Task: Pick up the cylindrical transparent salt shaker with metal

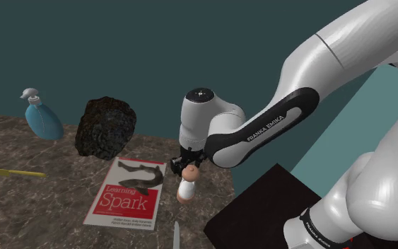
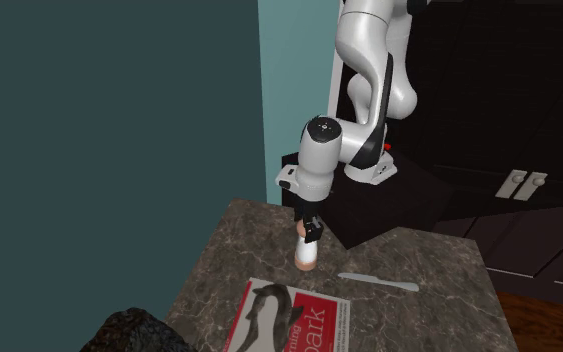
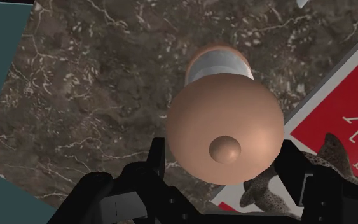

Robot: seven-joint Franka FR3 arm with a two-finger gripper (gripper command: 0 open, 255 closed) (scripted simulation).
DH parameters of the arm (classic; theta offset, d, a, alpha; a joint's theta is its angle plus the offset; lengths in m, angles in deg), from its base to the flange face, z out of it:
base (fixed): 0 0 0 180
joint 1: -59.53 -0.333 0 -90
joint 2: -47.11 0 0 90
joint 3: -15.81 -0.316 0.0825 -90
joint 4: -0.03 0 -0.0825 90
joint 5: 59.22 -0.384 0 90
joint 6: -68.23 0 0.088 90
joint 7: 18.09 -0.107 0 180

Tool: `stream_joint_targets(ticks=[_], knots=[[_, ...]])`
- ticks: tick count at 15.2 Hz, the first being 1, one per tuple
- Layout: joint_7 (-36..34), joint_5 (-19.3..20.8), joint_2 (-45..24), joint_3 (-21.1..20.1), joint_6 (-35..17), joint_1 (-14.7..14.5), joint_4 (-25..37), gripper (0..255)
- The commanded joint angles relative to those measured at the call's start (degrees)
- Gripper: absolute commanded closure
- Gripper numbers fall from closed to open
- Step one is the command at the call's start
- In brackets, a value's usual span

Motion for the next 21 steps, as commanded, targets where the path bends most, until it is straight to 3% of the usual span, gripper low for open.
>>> stream_joint_targets(ticks=[1,7,21], knots=[[0.0,0.0,-0.1,0.0,0.0,0.0,0.0,255],[-0.1,0.0,-0.1,0.0,0.0,0.0,0.0,255],[6.6,-8.3,9.8,-1.1,10.4,0.1,1.9,255]])
